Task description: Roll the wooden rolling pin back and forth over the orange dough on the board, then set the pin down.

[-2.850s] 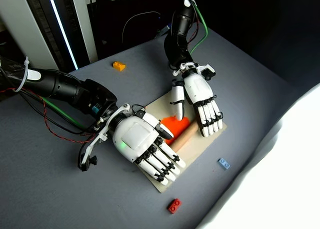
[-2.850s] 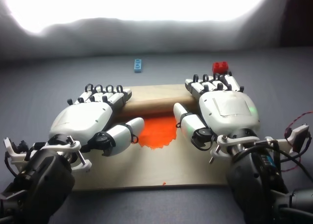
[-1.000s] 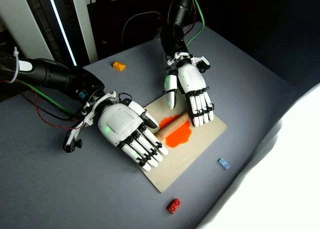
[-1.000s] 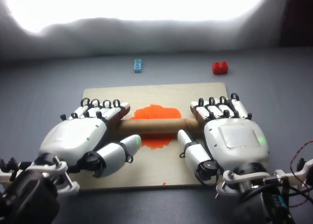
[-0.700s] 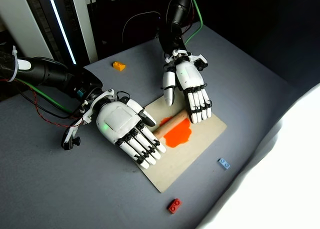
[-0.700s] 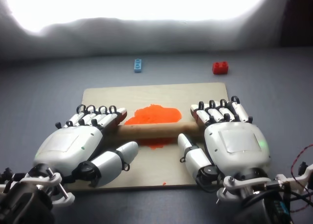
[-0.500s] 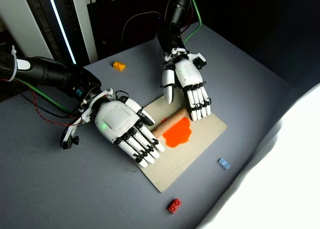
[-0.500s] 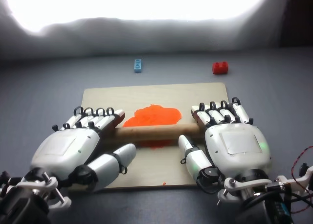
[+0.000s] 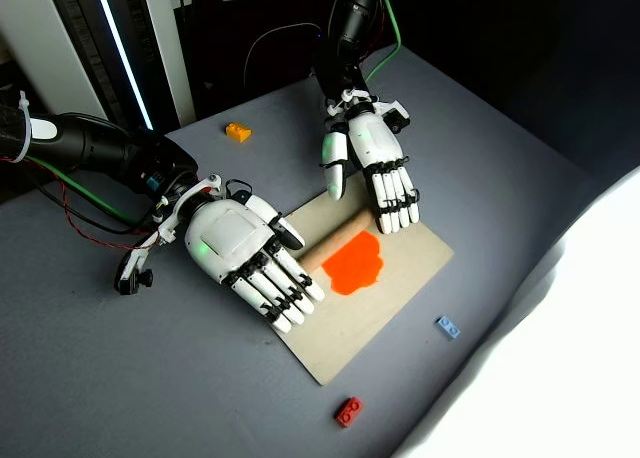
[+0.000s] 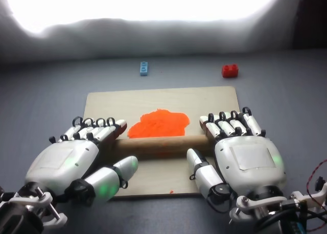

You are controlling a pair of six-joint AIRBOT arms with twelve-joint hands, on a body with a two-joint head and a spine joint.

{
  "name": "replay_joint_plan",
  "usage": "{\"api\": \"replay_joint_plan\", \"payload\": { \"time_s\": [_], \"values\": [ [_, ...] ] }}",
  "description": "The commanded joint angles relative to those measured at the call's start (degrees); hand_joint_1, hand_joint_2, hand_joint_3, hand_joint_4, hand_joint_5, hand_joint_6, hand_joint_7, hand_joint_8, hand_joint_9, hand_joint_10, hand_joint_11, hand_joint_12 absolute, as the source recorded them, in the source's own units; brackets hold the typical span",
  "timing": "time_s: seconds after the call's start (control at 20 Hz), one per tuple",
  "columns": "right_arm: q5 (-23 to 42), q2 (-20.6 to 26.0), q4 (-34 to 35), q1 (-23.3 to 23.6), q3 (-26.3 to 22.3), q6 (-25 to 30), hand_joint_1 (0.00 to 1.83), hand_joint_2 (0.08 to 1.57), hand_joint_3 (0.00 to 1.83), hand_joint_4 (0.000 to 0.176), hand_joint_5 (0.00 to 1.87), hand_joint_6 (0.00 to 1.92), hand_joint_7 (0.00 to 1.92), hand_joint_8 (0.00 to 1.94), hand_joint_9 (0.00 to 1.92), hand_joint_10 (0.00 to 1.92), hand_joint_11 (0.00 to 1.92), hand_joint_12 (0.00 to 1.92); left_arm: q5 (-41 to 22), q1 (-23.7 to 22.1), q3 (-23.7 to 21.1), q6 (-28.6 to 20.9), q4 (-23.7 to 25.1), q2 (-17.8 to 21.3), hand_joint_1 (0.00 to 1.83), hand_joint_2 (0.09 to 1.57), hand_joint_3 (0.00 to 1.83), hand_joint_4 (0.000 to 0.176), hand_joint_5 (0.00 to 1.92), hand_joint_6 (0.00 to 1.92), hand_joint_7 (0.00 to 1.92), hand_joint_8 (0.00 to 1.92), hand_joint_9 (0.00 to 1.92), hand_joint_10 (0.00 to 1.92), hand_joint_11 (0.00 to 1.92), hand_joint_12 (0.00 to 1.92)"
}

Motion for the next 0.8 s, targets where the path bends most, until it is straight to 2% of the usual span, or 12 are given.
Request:
{"api": "replay_joint_plan", "payload": {
  "time_s": [0.0, 0.15, 0.6, 0.75],
  "values": [
    [4.2, 0.3, -3.8, -0.4, -0.3, -0.3, 0.0, 1.49, 0.0, 0.0, 0.38, 0.0, 0.39, 0.0, 0.33, 0.0, 0.0, 0.69, -5.6, 0.0, -0.2, -0.7, 2.6, 0.5, 0.0, 1.43, 0.0, 0.0, 0.17, 0.0, 0.22, 0.0, 0.18, 0.0, 0.0, 0.22],
    [4.5, 0.4, -4.6, -0.8, -0.8, -0.4, 0.0, 1.49, 0.0, 0.0, 0.38, 0.0, 0.39, 0.0, 0.33, 0.0, 0.0, 0.69, -5.8, 0.4, -0.7, -1.0, 3.1, 0.8, 0.0, 1.43, 0.0, 0.0, 0.16, 0.0, 0.21, 0.0, 0.16, 0.0, 0.0, 0.15],
    [5.4, 0.6, -6.2, -1.6, -2.3, -0.7, 0.0, 1.49, 0.0, 0.0, 0.38, 0.0, 0.39, 0.0, 0.34, 0.01, 0.0, 0.73, -7.1, 1.8, -3.3, -1.4, 4.3, 2.1, 0.0, 1.43, 0.0, 0.0, 0.17, 0.01, 0.22, 0.0, 0.17, 0.01, 0.0, 0.22],
    [5.6, 0.7, -6.6, -1.9, -2.7, -0.8, 0.0, 1.49, 0.0, 0.0, 0.37, 0.0, 0.37, 0.0, 0.32, 0.0, 0.0, 0.67, -7.4, 2.1, -3.6, -1.7, 4.6, 2.1, 0.0, 1.43, 0.0, 0.0, 0.17, 0.01, 0.22, 0.0, 0.17, 0.0, 0.0, 0.22]
  ]
}}
